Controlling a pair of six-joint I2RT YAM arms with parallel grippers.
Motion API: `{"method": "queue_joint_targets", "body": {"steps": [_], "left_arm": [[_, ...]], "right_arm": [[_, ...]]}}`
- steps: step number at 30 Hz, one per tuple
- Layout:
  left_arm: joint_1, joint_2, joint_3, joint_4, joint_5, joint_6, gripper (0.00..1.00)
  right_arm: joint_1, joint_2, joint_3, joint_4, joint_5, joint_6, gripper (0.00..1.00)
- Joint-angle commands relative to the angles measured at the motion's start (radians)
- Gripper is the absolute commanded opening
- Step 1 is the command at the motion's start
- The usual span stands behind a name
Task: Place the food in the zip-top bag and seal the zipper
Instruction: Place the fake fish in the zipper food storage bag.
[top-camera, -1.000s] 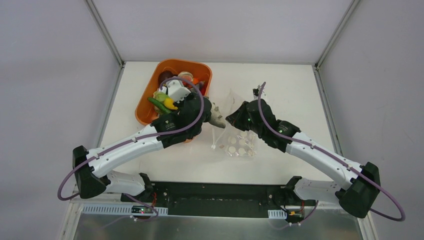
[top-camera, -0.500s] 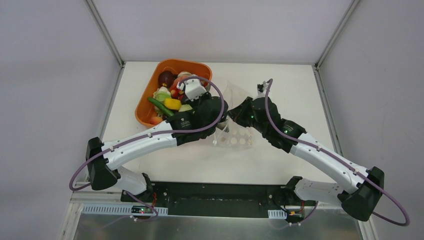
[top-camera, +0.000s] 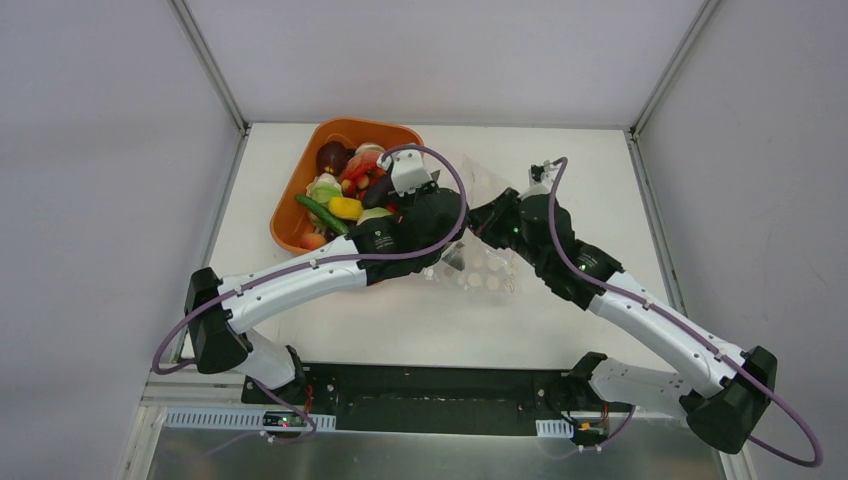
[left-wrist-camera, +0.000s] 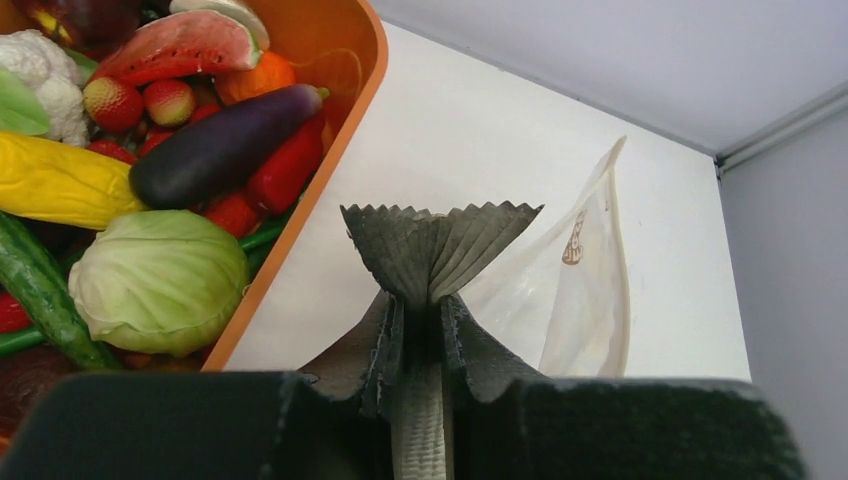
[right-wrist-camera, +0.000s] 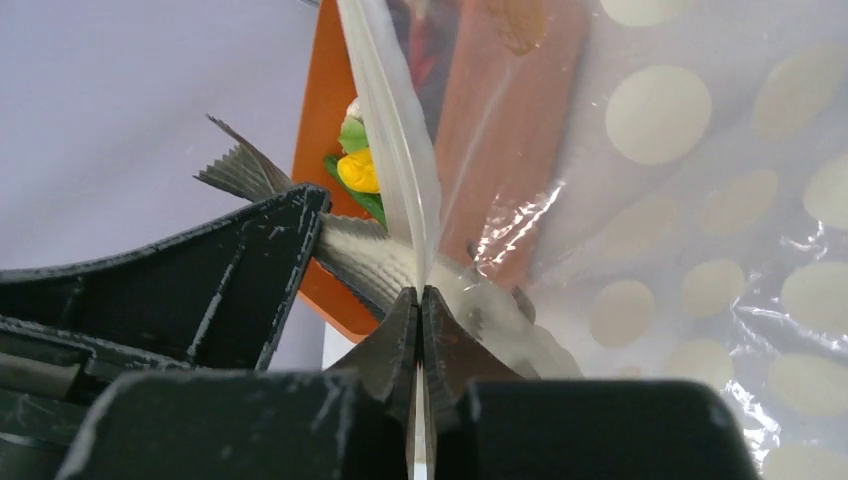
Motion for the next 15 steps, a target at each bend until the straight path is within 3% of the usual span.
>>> {"method": "queue_joint_targets", "body": {"steps": [1, 2, 4, 10, 15], "left_arm": [[-0.010, -0.019, 0.035, 0.058, 0.082, 0.065, 0.15], [-0.011, -0.024, 0.034, 0.067, 0.103, 0.081, 0.18], [-0.010, -0.034, 0.026, 0.079, 0.143, 0.098, 0.37], [-0.007, -0.091, -0.030, 0.172, 0.248, 0.205, 0.74], [0.000, -0.152, -0.031, 0.175, 0.297, 0.294, 0.87]], "right_arm": [[-0.060, -0.003, -0.003, 0.084, -0.125, 0.064, 0.00], [-0.069, -0.003, -0.004, 0.085, -0.139, 0.070, 0.00], [-0.089, -0.002, -0.004, 0.086, -0.156, 0.078, 0.00], [-0.145, -0.021, -0.042, 0.120, -0.216, 0.098, 0.00], [-0.191, -0.053, -0.126, 0.271, -0.371, 0.113, 0.00]]}}
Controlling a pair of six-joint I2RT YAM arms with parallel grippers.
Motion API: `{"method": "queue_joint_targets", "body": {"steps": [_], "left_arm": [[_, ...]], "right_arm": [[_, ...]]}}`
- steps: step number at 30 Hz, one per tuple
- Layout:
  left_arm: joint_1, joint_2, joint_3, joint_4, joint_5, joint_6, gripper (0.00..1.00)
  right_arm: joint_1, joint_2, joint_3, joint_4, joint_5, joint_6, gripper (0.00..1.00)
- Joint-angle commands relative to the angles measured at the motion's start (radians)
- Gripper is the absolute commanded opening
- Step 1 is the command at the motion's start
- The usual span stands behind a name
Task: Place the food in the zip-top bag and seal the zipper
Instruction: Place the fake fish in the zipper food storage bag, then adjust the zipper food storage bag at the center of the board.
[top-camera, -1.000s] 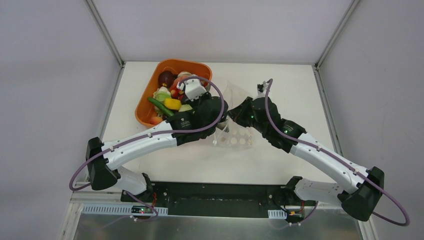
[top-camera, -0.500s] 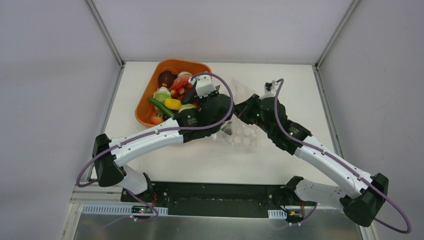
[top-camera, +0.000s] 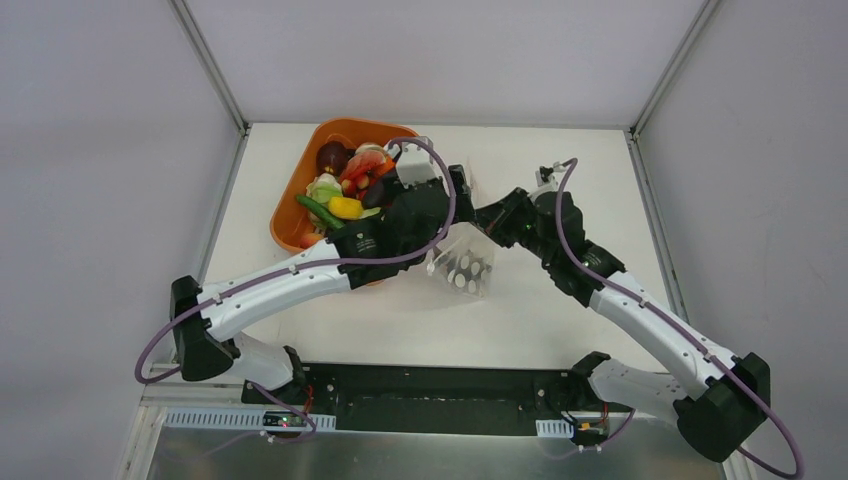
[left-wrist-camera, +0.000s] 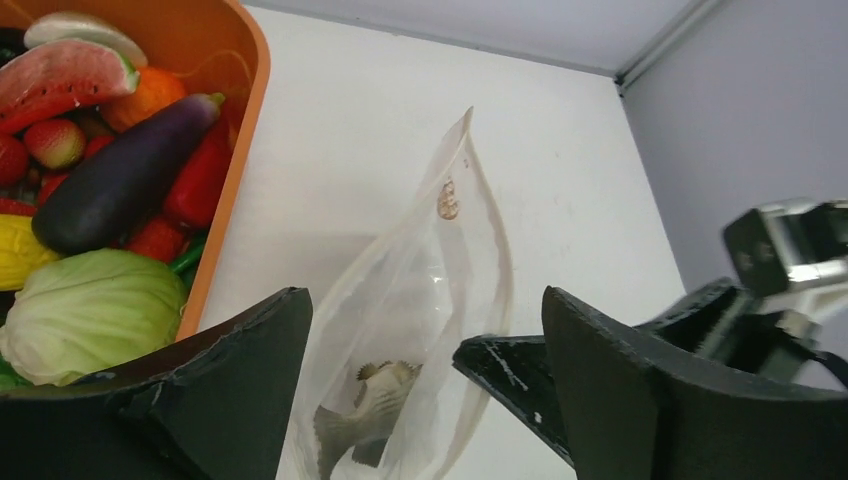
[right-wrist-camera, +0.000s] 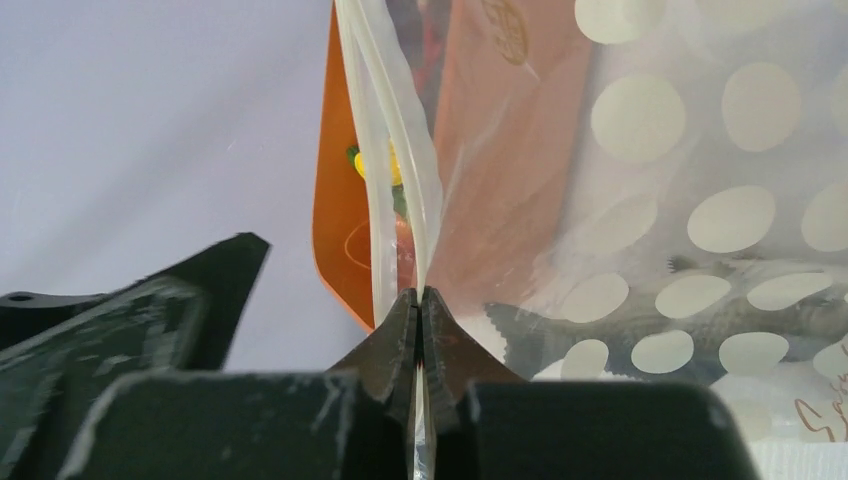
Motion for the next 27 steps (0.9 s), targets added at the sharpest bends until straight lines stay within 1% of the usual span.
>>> {"method": "queue_joint_targets", "body": {"steps": [1, 3, 6, 10, 12, 13, 17, 20, 21, 22, 25, 27], "left_arm": [[0.002, -0.104, -0.009, 0.059, 0.077, 0.132, 0.87], [0.012, -0.131, -0.009, 0.035, 0.094, 0.165, 0.90], [0.061, -0.161, -0.003, -0.051, 0.181, 0.164, 0.92], [0.162, -0.152, -0.036, -0.142, 0.422, 0.101, 0.87], [0.197, -0.131, -0.062, -0.137, 0.558, 0.087, 0.84], [0.204, -0.118, -0.069, -0.136, 0.599, 0.081, 0.84], [0.206, -0.076, -0.072, -0.112, 0.714, 0.084, 0.82], [0.207, -0.053, -0.054, -0.097, 0.783, 0.104, 0.81], [0.206, -0.039, -0.033, -0.113, 0.795, 0.113, 0.79], [0.206, -0.024, -0.012, -0.137, 0.798, 0.122, 0.73], [0.207, 0.005, 0.022, -0.207, 0.726, 0.121, 0.57], [0.207, 0.007, 0.019, -0.213, 0.702, 0.122, 0.48]], "right_arm": [[-0.036, -0.060, -0.063, 0.186, -0.141, 0.031, 0.00], [-0.057, -0.079, -0.080, 0.188, -0.145, 0.035, 0.00], [-0.107, -0.105, -0.106, 0.188, -0.173, 0.052, 0.00], [-0.173, -0.102, -0.131, 0.187, -0.247, 0.077, 0.00], [-0.192, -0.088, -0.138, 0.185, -0.289, 0.085, 0.00], [-0.194, -0.082, -0.140, 0.183, -0.300, 0.085, 0.00], [-0.194, -0.076, -0.135, 0.158, -0.308, 0.056, 0.00], [-0.195, -0.079, -0.105, 0.103, -0.301, 0.004, 0.00], [-0.194, -0.079, -0.093, 0.088, -0.298, -0.013, 0.00], [-0.195, -0.082, -0.085, 0.078, -0.295, -0.032, 0.00], [-0.195, -0.092, -0.059, 0.036, -0.275, -0.067, 0.00], [-0.195, -0.102, -0.045, -0.017, -0.273, -0.095, 0.00]]}}
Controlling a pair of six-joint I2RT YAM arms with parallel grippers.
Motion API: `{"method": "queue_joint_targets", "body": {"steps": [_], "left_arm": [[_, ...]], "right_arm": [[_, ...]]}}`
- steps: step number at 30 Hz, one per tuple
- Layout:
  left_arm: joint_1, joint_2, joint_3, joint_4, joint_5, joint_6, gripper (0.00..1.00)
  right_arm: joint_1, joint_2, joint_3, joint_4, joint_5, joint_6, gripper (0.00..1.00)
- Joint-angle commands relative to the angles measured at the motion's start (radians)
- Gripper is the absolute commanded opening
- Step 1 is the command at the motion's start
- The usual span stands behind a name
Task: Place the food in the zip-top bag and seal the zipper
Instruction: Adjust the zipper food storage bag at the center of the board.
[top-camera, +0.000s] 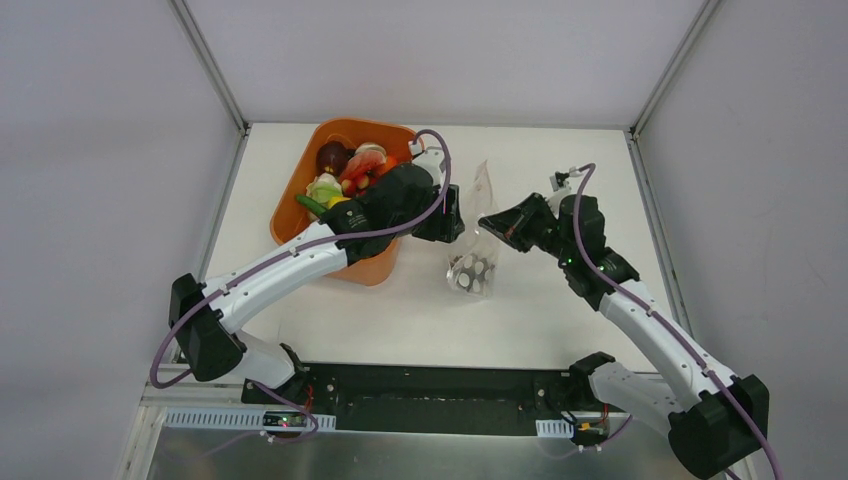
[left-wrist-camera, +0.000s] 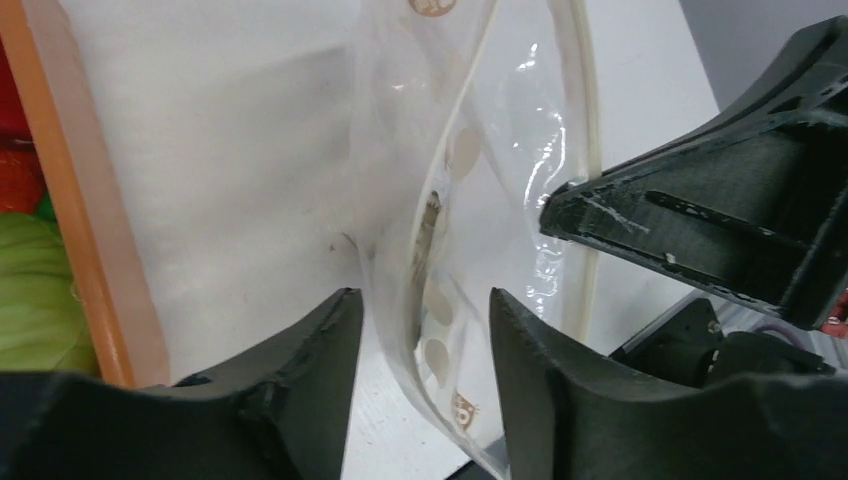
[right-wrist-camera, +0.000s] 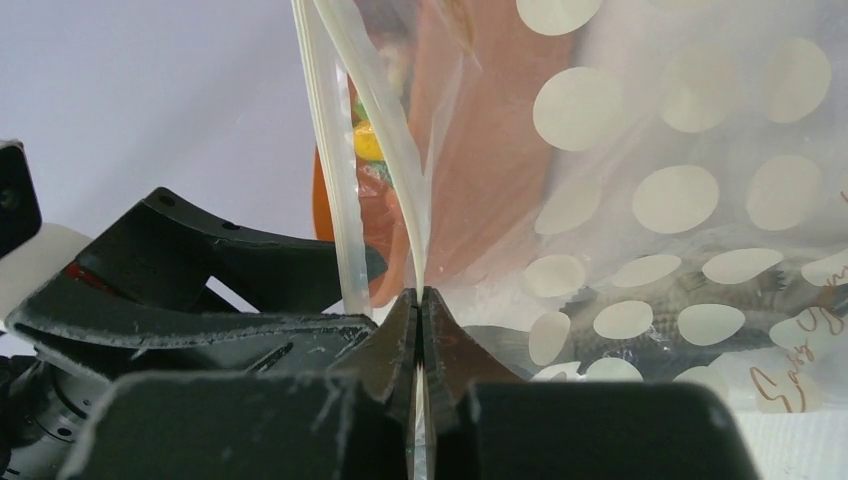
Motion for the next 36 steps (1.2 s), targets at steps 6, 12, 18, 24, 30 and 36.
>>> {"method": "queue_joint_targets", "body": {"steps": [6, 12, 18, 24, 30, 36], "left_arm": [[-0.003, 0.019, 0.067, -0.079, -0.066, 0.024, 0.20], [-0.002, 0.029, 0.074, -0.065, -0.047, 0.002, 0.00], [-0.004, 0.019, 0.069, -0.001, -0.076, -0.034, 0.00], [-0.002, 0.083, 0.094, -0.041, -0.135, -0.063, 0.00], [0.015, 0.088, 0.039, -0.024, -0.125, -0.090, 0.26], [0.027, 0.028, 0.063, -0.120, -0.239, -0.044, 0.71]], "right_arm": [[-0.003, -0.022, 0.179, -0.253, -0.029, -0.231, 0.00], [-0.002, 0.006, 0.365, -0.566, 0.133, -0.376, 0.00], [0.028, 0.116, 0.576, -0.870, 0.362, -0.491, 0.00], [0.070, 0.121, 0.545, -0.834, 0.358, -0.515, 0.00], [0.069, 0.061, 0.344, -0.486, 0.078, -0.338, 0.00], [0.069, 0.099, 0.304, -0.380, 0.051, -0.266, 0.00]]}}
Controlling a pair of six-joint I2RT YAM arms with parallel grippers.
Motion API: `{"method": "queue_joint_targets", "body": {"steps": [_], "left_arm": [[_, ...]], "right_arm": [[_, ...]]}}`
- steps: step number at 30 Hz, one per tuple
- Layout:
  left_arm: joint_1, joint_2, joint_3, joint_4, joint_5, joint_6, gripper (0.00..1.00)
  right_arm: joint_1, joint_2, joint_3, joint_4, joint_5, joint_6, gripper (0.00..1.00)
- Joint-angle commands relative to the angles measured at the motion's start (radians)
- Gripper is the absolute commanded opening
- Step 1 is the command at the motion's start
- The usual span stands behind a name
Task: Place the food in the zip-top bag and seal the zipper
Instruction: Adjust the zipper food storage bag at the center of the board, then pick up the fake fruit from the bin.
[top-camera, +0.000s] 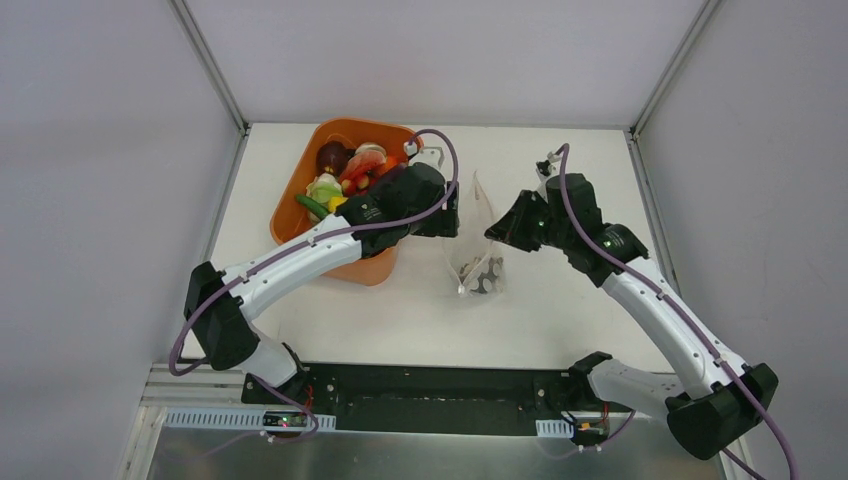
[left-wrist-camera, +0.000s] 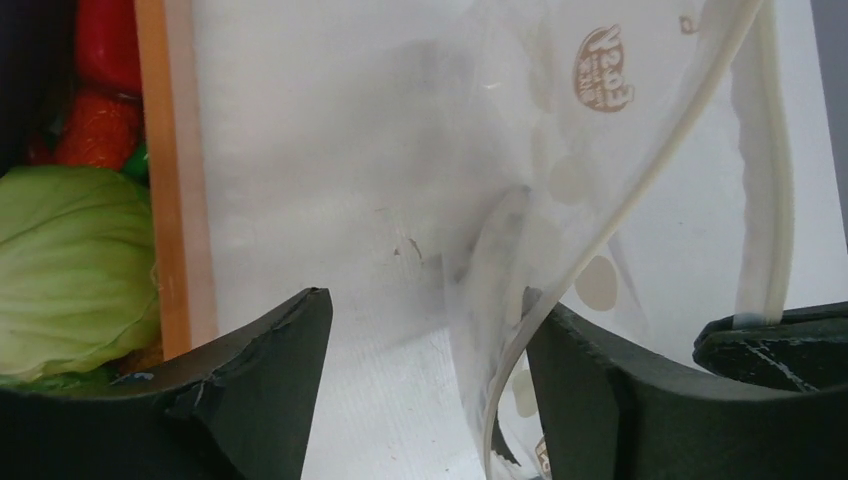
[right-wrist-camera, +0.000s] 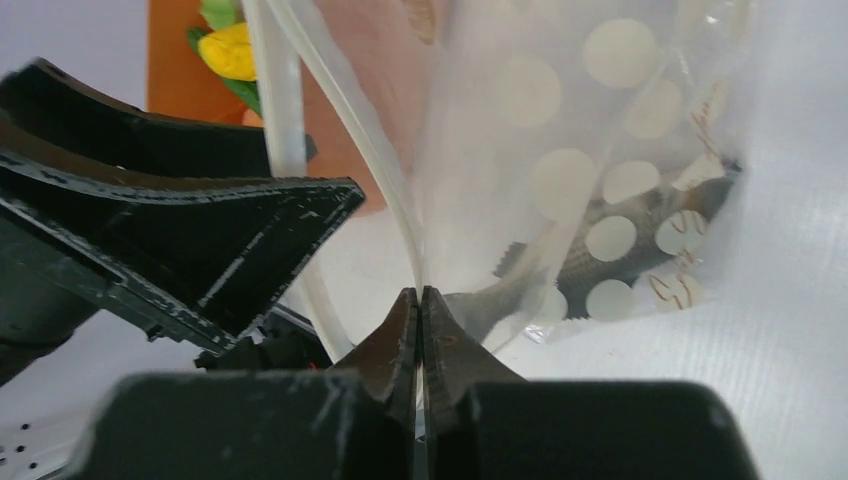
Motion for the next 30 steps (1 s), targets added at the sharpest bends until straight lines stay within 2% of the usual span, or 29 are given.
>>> {"method": "queue_joint_targets", "body": {"steps": [1, 3, 11, 13, 16, 21, 24, 30], "left_arm": [[0.022, -0.071, 0.015, -0.052, -0.086, 0.030, 0.73], [0.030, -0.092, 0.005, -0.055, -0.073, 0.037, 0.79], [0.034, -0.188, -0.035, -0.049, -0.023, 0.112, 0.89], [0.044, -0.206, -0.018, -0.090, -0.014, 0.155, 0.90], [0.076, -0.217, -0.014, -0.167, -0.074, 0.188, 0.93], [0.248, -0.270, -0.120, -0.137, -0.004, 0.168, 0.99], [0.359, -0.298, -0.175, -0.102, 0.058, 0.158, 0.99], [0.533, -0.281, -0.179, -0.072, 0.133, 0.203, 0.99]], "right_arm": [[0.003, 0.005, -0.029, 0.197, -0.065, 0.105, 0.00], [0.003, 0.005, -0.053, 0.233, -0.067, 0.138, 0.00], [0.002, 0.025, -0.058, 0.241, -0.056, 0.148, 0.00], [0.003, 0.022, -0.062, 0.243, -0.060, 0.145, 0.00], [0.002, 0.024, -0.069, 0.250, -0.089, 0.140, 0.00], [0.003, 0.033, -0.073, 0.256, -0.119, 0.144, 0.00], [0.002, 0.026, -0.072, 0.251, -0.120, 0.135, 0.00], [0.003, 0.016, -0.075, 0.248, -0.129, 0.135, 0.00]]}}
